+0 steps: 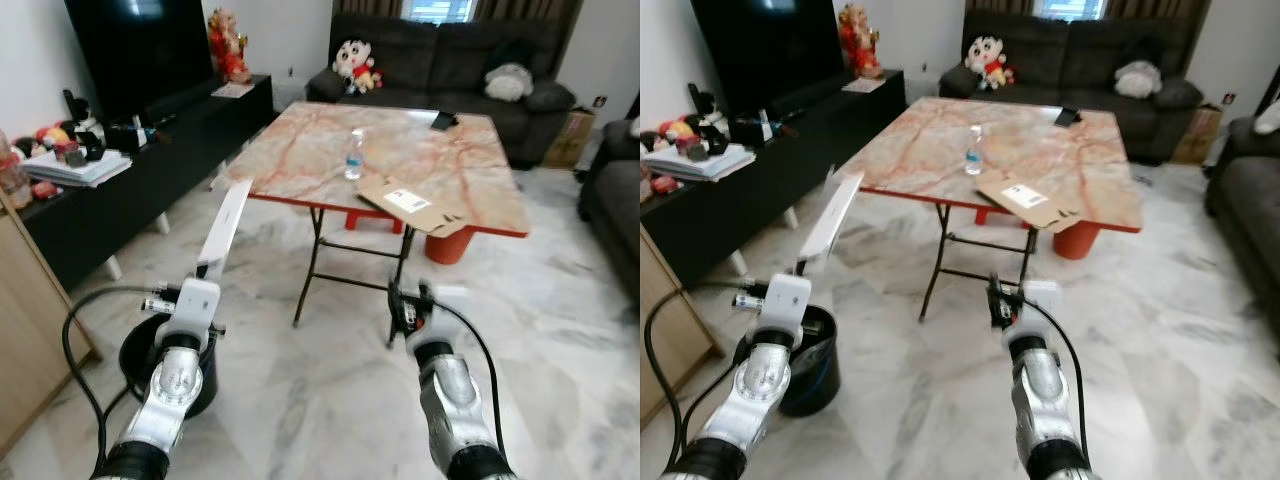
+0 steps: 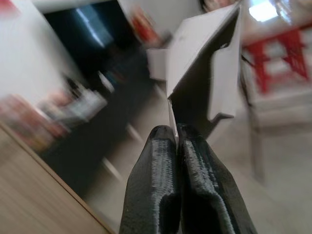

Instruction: Picking trash to rubbish bin

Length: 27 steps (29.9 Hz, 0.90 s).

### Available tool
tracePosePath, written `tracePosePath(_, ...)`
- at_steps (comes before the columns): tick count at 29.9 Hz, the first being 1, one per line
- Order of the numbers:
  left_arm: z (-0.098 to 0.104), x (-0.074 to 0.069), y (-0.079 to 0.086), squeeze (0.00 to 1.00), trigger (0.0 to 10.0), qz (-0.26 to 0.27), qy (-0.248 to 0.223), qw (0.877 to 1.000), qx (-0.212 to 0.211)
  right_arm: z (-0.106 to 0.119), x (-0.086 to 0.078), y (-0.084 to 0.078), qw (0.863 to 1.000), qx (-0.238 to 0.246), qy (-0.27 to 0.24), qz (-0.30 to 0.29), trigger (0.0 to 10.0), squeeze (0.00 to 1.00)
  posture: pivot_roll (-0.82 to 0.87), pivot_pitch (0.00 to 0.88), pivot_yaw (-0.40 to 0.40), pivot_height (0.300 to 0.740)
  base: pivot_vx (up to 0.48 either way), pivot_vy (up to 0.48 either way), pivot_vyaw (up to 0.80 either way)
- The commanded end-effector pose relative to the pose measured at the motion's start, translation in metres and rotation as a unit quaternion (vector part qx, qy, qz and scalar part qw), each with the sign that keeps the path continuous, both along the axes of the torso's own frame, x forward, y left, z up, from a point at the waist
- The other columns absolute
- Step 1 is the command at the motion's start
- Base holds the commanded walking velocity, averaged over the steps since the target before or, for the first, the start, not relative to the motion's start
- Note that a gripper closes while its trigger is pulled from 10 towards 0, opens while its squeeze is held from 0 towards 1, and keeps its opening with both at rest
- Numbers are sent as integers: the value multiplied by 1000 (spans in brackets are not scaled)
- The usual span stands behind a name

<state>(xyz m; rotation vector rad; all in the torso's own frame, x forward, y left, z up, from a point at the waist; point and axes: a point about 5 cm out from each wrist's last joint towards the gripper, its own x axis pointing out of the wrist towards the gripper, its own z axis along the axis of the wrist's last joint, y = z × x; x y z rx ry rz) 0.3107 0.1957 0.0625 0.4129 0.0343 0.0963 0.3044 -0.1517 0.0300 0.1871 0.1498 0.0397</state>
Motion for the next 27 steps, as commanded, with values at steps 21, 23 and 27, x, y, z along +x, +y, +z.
tracePosePath(21,-115,-95,39,0,10000,75,337,936,-64,-112,-119,-15,938,-26,344,11,10000,0,122,0,-44,740,118,0,0)
tracePosePath(23,-117,-98,40,0,10000,77,341,935,-64,-112,-119,-15,938,-26,345,11,10000,0,122,0,-47,740,330,0,0)
tracePosePath(27,-120,-101,39,0,10000,76,349,932,-66,-112,-119,-15,938,-29,346,15,10000,0,122,0,-47,740,329,0,0)
